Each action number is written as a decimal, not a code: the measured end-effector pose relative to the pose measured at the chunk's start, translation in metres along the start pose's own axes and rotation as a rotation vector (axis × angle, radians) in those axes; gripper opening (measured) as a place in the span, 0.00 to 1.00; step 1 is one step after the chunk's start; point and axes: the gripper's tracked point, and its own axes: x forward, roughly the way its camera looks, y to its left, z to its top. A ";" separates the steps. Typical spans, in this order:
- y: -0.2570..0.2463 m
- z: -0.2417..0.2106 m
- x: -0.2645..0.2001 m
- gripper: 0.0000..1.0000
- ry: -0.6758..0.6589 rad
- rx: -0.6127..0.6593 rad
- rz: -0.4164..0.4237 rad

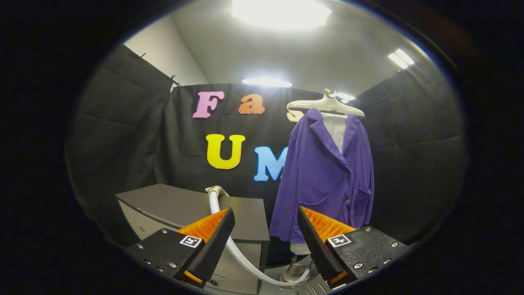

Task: Iron the clothes twice with a garment steamer, once on the left side and once on the right side.

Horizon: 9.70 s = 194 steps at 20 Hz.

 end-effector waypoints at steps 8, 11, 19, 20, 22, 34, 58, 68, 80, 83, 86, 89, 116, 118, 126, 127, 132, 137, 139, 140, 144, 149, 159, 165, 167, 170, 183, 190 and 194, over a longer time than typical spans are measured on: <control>-0.019 0.030 -0.026 0.95 -0.018 -0.002 0.161; -0.026 0.037 -0.045 0.95 -0.051 -0.027 0.211; -0.031 0.031 -0.040 0.95 0.007 0.060 0.246; -0.038 0.033 -0.032 0.95 0.004 0.060 0.229; -0.043 0.040 -0.013 0.95 -0.010 0.065 0.199; -0.009 0.092 0.109 0.95 0.032 0.073 0.118; 0.162 -0.098 0.341 0.94 0.828 0.282 0.055; 0.172 -0.101 0.338 0.60 0.899 0.337 0.026; 0.174 -0.099 0.322 0.35 0.780 0.252 0.061; 0.168 -0.075 0.298 0.35 0.711 0.240 0.128; 0.137 -0.041 0.267 0.35 0.573 0.278 0.145; 0.087 -0.016 0.220 0.35 0.479 0.282 0.122; -0.205 0.112 0.184 0.35 0.139 0.407 -0.259; -0.206 0.110 0.197 0.35 0.128 0.410 -0.257; -0.206 0.074 0.197 0.35 0.143 0.401 -0.247; -0.206 0.065 0.194 0.34 0.162 0.395 -0.250; -0.197 0.015 0.180 0.35 0.249 0.336 -0.234; -0.181 -0.039 0.179 0.35 0.347 0.277 -0.215; -0.182 -0.062 0.169 0.35 0.377 0.263 -0.222; -0.183 -0.070 0.164 0.35 0.386 0.261 -0.227; -0.180 -0.092 0.161 0.35 0.404 0.292 -0.221; -0.179 -0.130 0.147 0.35 0.477 0.286 -0.206; -0.166 -0.210 0.095 0.35 0.645 0.195 -0.066; -0.178 -0.210 0.050 0.35 0.589 0.236 -0.026; -0.184 -0.204 0.037 0.35 0.581 0.247 -0.031; -0.187 -0.186 0.017 0.35 0.561 0.246 -0.020; -0.240 -0.065 0.021 0.35 0.289 0.342 -0.077; -0.287 -0.018 0.043 0.35 0.186 0.406 -0.129; -0.307 0.006 0.061 0.35 0.146 0.393 -0.141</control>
